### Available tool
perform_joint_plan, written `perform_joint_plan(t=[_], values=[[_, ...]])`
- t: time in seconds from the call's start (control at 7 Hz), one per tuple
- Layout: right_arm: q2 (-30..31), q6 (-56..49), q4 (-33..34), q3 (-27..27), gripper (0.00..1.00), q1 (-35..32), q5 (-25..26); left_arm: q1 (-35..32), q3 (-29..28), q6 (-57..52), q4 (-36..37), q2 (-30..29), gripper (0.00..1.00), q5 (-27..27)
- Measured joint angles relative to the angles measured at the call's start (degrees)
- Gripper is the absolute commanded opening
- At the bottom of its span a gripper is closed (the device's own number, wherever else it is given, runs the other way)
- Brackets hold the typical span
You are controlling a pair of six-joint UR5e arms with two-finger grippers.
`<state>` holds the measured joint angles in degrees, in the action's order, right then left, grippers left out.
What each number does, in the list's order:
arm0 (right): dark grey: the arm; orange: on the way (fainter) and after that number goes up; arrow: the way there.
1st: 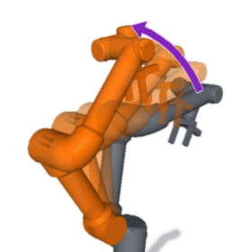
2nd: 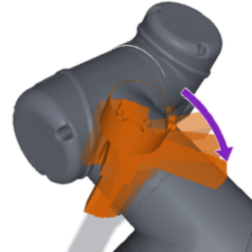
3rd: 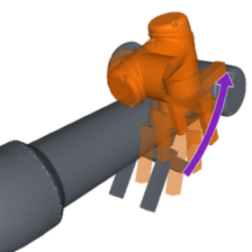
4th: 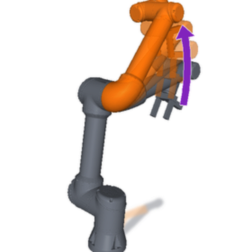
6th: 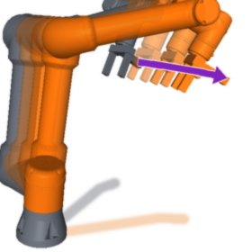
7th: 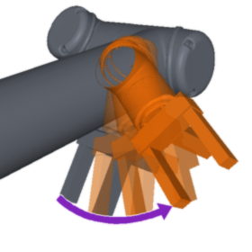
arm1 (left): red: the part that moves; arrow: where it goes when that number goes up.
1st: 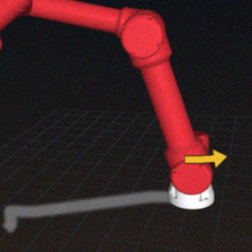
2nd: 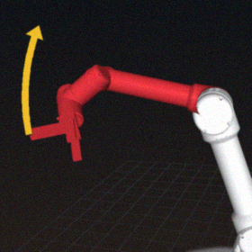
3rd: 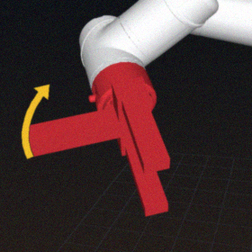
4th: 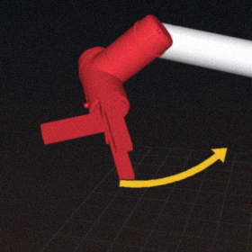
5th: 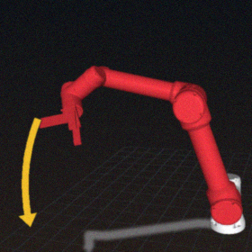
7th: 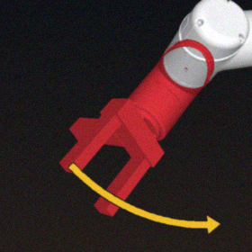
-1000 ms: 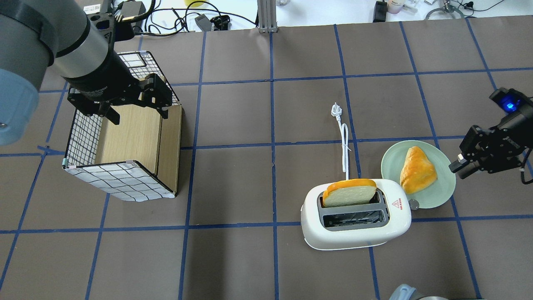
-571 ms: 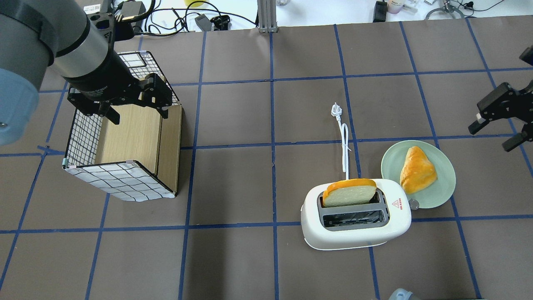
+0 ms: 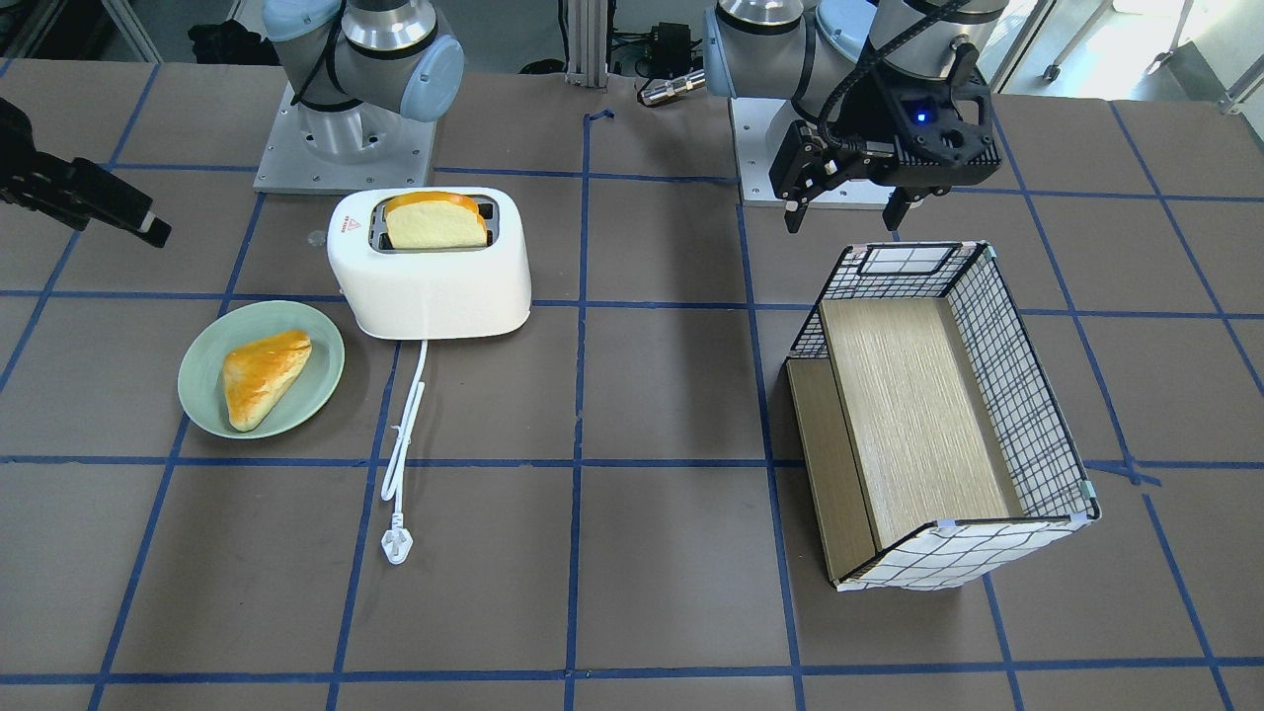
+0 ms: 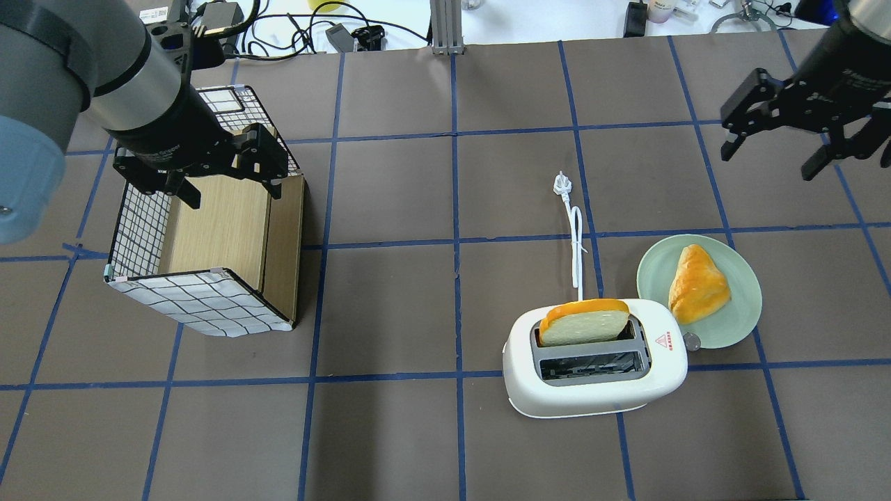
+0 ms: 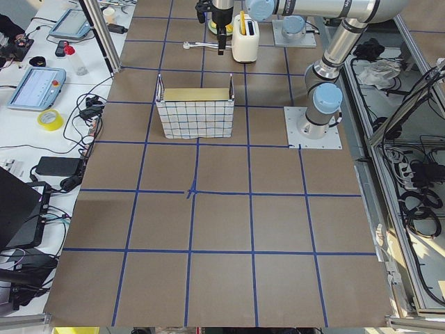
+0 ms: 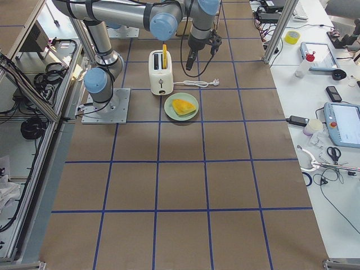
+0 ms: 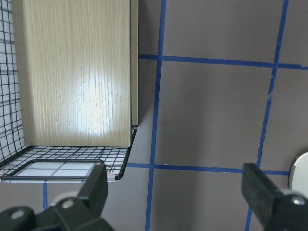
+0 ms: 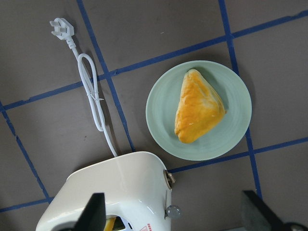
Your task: Press toaster with right arm
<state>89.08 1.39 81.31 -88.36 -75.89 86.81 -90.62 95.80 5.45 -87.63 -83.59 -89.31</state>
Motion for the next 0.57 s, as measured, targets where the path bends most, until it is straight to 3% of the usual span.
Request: perform_joint_plan(t=[0.57], values=[[-0.5, 13.2, 5.8, -0.6, 1.0, -14.1, 2.9, 0.0, 0.0, 0.0, 0.0, 0.0, 1.0, 0.0]])
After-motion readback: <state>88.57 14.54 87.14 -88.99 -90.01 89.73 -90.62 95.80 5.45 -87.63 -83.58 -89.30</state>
